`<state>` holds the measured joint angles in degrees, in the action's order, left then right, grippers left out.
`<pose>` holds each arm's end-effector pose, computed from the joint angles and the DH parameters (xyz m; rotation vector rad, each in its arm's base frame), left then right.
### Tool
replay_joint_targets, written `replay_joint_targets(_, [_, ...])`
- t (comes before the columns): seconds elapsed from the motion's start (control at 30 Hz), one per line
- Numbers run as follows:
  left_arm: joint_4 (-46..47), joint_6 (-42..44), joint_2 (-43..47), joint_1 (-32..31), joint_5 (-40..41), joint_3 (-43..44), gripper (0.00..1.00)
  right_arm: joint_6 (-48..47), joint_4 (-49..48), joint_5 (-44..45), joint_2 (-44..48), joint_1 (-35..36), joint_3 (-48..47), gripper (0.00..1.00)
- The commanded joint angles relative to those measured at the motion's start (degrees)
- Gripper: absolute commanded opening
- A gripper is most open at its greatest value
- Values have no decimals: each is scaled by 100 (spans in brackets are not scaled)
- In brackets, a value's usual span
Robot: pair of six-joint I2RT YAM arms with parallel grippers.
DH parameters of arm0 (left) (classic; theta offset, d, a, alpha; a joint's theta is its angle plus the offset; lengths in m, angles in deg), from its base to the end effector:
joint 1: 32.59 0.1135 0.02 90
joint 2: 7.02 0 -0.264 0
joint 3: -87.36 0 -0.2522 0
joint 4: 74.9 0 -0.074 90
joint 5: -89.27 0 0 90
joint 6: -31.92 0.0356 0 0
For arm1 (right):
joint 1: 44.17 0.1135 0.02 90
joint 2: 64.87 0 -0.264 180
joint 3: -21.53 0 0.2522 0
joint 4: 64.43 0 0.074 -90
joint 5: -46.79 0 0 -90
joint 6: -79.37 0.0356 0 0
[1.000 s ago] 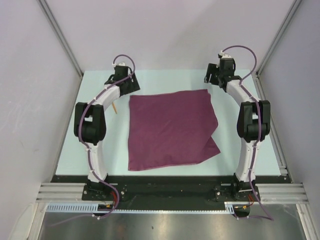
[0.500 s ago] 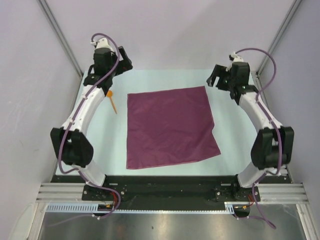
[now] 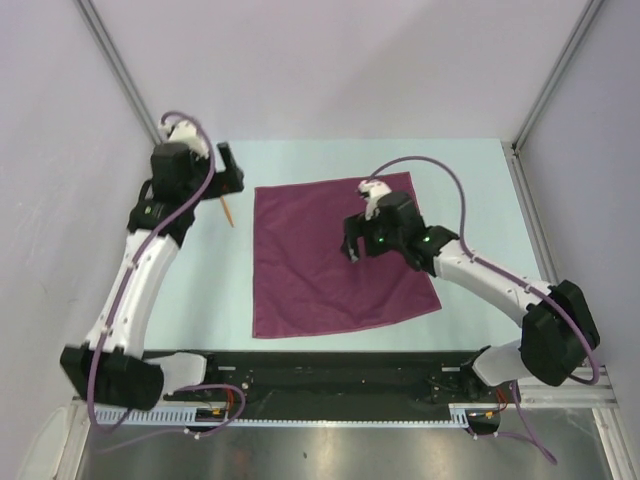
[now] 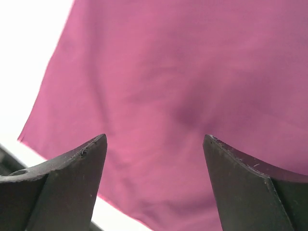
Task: Fold the napkin, place the utensils inside, and roll it up
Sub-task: Fold the napkin
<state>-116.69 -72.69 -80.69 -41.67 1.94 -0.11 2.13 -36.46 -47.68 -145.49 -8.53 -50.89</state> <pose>0.2820 -0.0434 0.4057 -0.1259 1.9733 -0.2239 0.2544 0.1858 0.2734 -0.4912 2.2021 0.5497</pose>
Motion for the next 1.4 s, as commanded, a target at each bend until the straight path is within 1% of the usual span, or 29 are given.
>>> replay_joint_targets(0.0, [236,64,1072,547,-119,-1317,100,-343,-534,-176,-137,1134,-102,85])
replay_joint_targets(0.03, [341,72,1178,583,-31,-1650,100,-344,-560,-186,-304,1356,-172,83])
replay_joint_targets(0.13, [404,230,1434,653,424,-2039,100,-352,-701,-98,-901,2033,-506,78])
replay_joint_targets(0.17, [430,239,1495,662,496,-2101,100,-361,-718,-72,-1060,2174,-707,77])
replay_joint_targets(0.2, [465,239,1522,671,506,-2163,100,-387,-701,-63,-1418,2358,-848,72])
replay_joint_targets(0.23, [491,248,1540,688,506,-2207,100,-431,-684,-11,-1578,2647,-971,70])
replay_joint_targets(0.27, [431,240,1540,715,601,-2172,100,-484,-649,164,-1762,2824,-1208,70])
replay_joint_targets(0.33, [377,257,1610,715,952,-2146,100,-537,-640,358,-2185,3201,-1394,70])
replay_joint_targets(0.37, [377,274,1671,741,1302,-2163,100,-554,-692,446,-2282,3317,-1481,70])
replay_joint_targets(0.43, [473,275,1917,767,1489,-2294,100,-607,-780,710,-2545,3545,-1649,67])
replay_joint_targets(0.57, [579,248,2137,794,1534,-2409,100,-669,-833,711,-2889,3800,-1939,63])
replay_joint_targets(0.8, [492,222,2014,803,1332,-2348,100,-853,-763,684,-3425,4161,-2308,57])
replay_joint_targets(1.17, [492,187,1979,811,1218,-2357,100,-818,-964,790,-3663,4197,-2273,56])
replay_joint_targets(1.37, [492,169,1962,811,1174,-2357,100,-801,-1211,1062,-3759,4241,-2186,55])
